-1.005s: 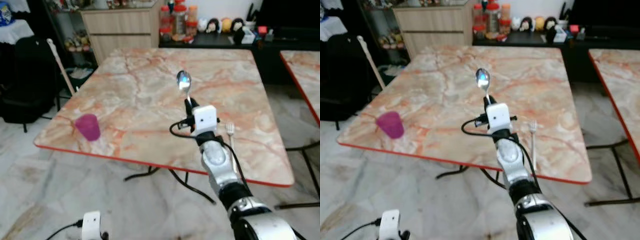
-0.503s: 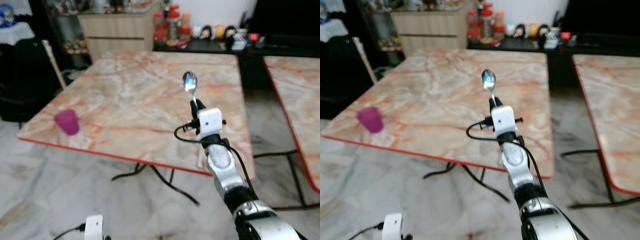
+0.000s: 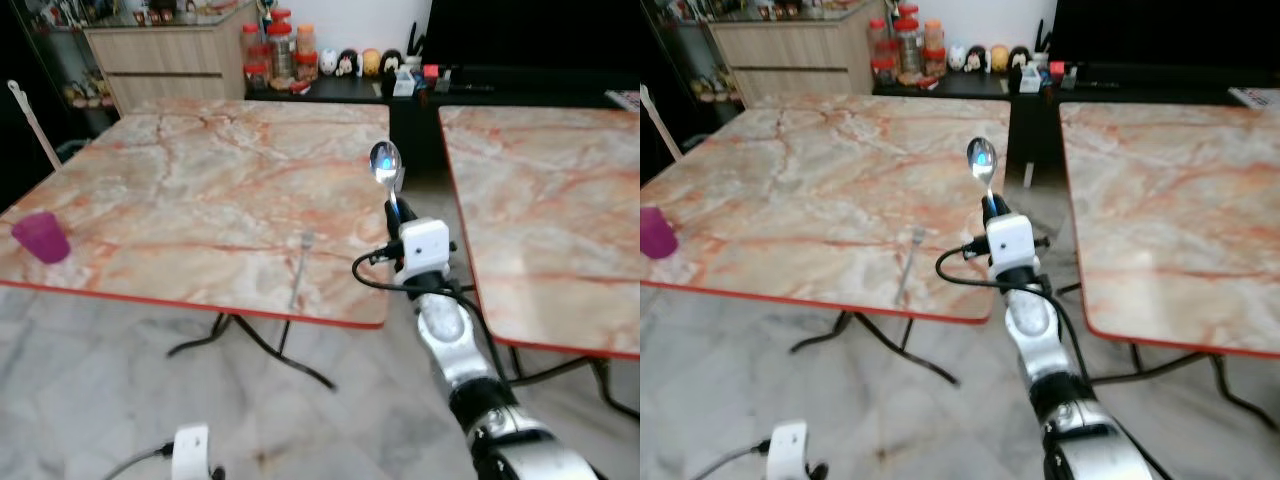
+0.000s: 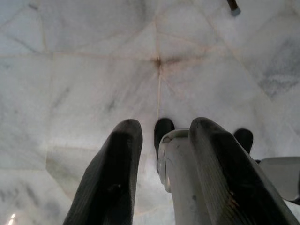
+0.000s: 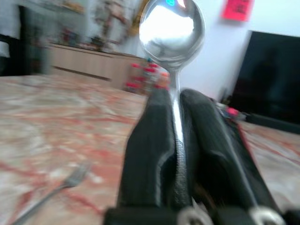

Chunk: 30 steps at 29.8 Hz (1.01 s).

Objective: Setting the table

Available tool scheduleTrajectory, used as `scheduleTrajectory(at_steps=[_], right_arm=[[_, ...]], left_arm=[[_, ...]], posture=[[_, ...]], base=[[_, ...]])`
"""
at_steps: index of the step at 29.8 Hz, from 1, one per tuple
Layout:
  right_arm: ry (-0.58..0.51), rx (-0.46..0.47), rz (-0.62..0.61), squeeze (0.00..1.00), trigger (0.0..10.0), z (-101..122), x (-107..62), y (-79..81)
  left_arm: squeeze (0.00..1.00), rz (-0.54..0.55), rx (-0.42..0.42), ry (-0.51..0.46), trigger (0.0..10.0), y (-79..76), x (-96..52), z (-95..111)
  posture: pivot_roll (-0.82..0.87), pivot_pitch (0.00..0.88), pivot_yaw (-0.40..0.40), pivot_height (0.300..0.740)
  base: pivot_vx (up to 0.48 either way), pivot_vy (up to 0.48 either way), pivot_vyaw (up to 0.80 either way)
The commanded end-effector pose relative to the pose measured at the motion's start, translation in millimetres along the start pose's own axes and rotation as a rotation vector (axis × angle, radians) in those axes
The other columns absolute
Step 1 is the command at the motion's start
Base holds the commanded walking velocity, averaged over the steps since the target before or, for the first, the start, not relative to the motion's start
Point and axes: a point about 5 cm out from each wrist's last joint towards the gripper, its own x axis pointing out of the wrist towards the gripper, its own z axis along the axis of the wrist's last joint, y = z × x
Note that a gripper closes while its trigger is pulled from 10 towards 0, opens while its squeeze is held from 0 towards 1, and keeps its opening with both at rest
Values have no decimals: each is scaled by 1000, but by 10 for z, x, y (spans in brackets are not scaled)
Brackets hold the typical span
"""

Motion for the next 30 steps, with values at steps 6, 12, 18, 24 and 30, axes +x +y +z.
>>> scheduleTrajectory(at_steps=[6, 12, 18, 24, 30], right_arm=[[-34, -11, -1, 0, 10000, 52, 9, -21], [-25, -8, 0, 0, 10000, 32, -12, -11], [-18, -7, -2, 0, 10000, 15, -29, -19], [-3, -9, -7, 0, 10000, -19, -62, -29], [28, -15, -10, 0, 10000, -114, -197, -61]], left_arm=[[0, 0, 5, -3, 10000, 14, 2, 16], [0, -3, 4, -5, 10000, 3, 3, 19], [0, -5, 6, -4, 10000, 1, 2, 12], [0, -4, 6, 1, 10000, 7, -2, -8], [0, -6, 4, 5, 10000, -1, -7, -32]], posture=[[-8, 3, 58, 740], [-8, 3, 58, 740], [-11, 9, 58, 740], [-11, 12, 57, 740], [-12, 17, 52, 740]], base=[[0, -389, 0], [0, -390, 0], [0, -387, 0], [0, -388, 0], [0, -388, 0]])
